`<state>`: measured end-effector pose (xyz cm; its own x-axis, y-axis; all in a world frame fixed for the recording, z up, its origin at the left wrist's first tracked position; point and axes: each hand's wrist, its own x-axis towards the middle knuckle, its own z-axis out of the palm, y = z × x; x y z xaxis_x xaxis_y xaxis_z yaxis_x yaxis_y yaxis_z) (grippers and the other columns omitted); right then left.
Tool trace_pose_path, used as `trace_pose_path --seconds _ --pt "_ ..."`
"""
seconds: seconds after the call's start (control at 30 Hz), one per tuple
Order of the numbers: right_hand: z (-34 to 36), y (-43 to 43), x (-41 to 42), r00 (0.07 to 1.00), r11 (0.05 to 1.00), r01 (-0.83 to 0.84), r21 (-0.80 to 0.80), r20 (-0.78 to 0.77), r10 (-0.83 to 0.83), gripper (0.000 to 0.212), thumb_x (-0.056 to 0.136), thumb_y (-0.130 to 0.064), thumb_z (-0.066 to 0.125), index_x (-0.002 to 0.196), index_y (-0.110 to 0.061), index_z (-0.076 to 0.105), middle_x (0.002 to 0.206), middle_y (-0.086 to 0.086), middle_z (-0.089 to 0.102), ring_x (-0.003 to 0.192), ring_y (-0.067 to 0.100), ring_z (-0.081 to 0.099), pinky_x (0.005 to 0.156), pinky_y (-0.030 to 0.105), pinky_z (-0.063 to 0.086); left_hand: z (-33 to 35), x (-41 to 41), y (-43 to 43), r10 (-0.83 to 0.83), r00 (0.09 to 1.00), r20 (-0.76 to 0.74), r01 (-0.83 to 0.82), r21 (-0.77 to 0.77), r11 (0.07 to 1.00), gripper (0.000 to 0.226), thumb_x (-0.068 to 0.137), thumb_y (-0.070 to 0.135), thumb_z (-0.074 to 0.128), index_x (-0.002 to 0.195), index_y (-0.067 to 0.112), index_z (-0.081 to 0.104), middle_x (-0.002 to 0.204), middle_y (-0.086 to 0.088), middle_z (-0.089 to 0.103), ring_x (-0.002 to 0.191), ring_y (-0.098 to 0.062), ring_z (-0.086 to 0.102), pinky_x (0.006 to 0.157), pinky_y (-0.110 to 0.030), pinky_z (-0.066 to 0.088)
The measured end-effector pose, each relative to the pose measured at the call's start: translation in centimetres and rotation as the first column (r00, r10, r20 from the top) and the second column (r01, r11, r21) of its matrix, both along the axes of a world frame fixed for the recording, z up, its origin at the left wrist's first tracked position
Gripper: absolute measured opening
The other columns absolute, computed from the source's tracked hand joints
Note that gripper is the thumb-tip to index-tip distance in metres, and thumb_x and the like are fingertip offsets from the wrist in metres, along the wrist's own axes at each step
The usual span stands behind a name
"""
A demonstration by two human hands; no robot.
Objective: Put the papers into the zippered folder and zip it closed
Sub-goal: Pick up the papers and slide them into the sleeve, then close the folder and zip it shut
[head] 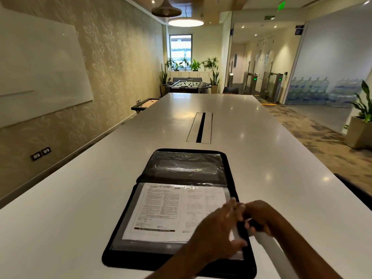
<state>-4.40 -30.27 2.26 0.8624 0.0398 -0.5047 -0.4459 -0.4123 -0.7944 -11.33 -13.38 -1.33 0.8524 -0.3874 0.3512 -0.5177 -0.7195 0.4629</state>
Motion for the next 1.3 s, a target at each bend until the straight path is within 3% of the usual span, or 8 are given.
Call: trace_pose_path --seconds 0.07,0.17,0.33,0.43,0.57,0.8,1.0,1.3 --pt "0.2 -0.5 1.6 0.973 0.989 0.145 0.039 0.173 -0.150 0.029 0.083 -0.023 0.072 0.076 0.005 0.067 0.068 0.016 0.070 0.046 0.025 0.059 0.043 0.026 0.047 1.8 1.3 3.4 0.161 0.986 0.039 -0.150 -0.195 0.969 0.062 0.090 0.054 0.054 0.145 0.037 0.030 0.152 0.012 0.033 0.131 -0.004 0.038 0.102 -0.016 0.037" --pt "0.5 -0.2 4.6 0.914 0.963 0.261 0.059 0.306 -0.267 0.022 0.081 -0.018 0.075 0.074 0.001 0.066 0.077 0.021 0.070 0.063 0.033 0.066 0.053 0.033 0.056 4.7 4.8 10.3 0.494 0.869 0.035 -0.437 -0.413 0.799 0.031 0.096 0.018 0.057 0.125 0.009 0.057 0.125 -0.009 0.060 0.103 -0.010 0.055 0.080 -0.001 0.038" --pt "-0.1 2.1 9.2 0.907 0.968 0.250 -0.024 0.357 -0.225 0.030 0.075 -0.010 0.078 0.054 0.003 0.060 0.063 0.022 0.060 0.060 0.032 0.060 0.066 0.043 0.052 5.1 10.3 20.2 0.762 0.586 -0.276 -0.810 -0.225 0.541 0.024 0.086 0.015 0.064 0.102 -0.003 0.068 0.103 -0.023 0.069 0.096 -0.036 0.064 0.074 -0.030 0.043" --pt "-0.8 3.5 11.7 0.913 0.967 0.255 -0.020 0.334 -0.234 0.032 0.073 -0.012 0.081 0.065 0.008 0.057 0.066 0.023 0.062 0.064 0.034 0.064 0.069 0.049 0.057 3.0 12.4 23.4 0.754 0.521 -0.399 -0.838 -0.071 0.542 0.030 0.086 0.021 0.062 0.064 0.003 0.053 0.075 -0.016 0.063 0.074 -0.031 0.058 0.064 -0.031 0.041" --pt "-1.0 4.8 14.2 0.924 0.962 0.262 -0.074 0.308 -0.228 0.034 0.069 -0.014 0.084 0.072 0.008 0.058 0.074 0.025 0.064 0.069 0.035 0.063 0.068 0.048 0.055 1.3 14.5 24.9 0.768 0.473 -0.432 -0.861 -0.042 0.507 0.028 0.086 0.017 0.062 0.064 0.003 0.052 0.072 -0.013 0.057 0.068 -0.030 0.055 0.059 -0.031 0.039" --pt "-1.2 5.0 16.0 0.959 0.969 0.246 0.008 0.146 -0.244 0.029 0.068 -0.002 0.082 0.084 0.011 0.062 0.077 0.023 0.064 0.069 0.035 0.064 0.068 0.045 0.058 0.4 15.4 25.5 0.696 0.525 -0.490 -0.847 -0.223 0.483 0.023 0.075 -0.001 0.065 0.054 0.002 0.057 0.057 -0.013 0.057 0.059 -0.028 0.054 0.054 -0.029 0.036" --pt "-0.2 4.1 15.3 0.915 0.950 0.287 0.120 0.259 -0.309 0.020 0.076 -0.003 0.076 0.079 0.008 0.060 0.079 0.024 0.063 0.069 0.032 0.060 0.067 0.043 0.053 1.7 14.6 25.8 0.560 0.653 -0.510 -0.756 -0.481 0.444 0.026 0.074 -0.004 0.068 0.096 0.009 0.071 0.085 -0.011 0.072 0.075 -0.027 0.068 0.063 -0.030 0.053" --pt "0.3 1.2 7.1 0.811 0.990 0.140 0.033 0.569 -0.134 0.018 0.077 0.006 0.070 0.085 -0.009 0.073 0.082 0.014 0.075 0.067 0.021 0.069 0.062 0.032 0.054 2.1 9.0 27.8 0.547 0.782 -0.298 -0.622 -0.423 0.659 0.012 0.072 0.000 0.076 0.082 0.004 0.071 0.081 -0.014 0.072 0.079 -0.032 0.068 0.066 -0.034 0.052"
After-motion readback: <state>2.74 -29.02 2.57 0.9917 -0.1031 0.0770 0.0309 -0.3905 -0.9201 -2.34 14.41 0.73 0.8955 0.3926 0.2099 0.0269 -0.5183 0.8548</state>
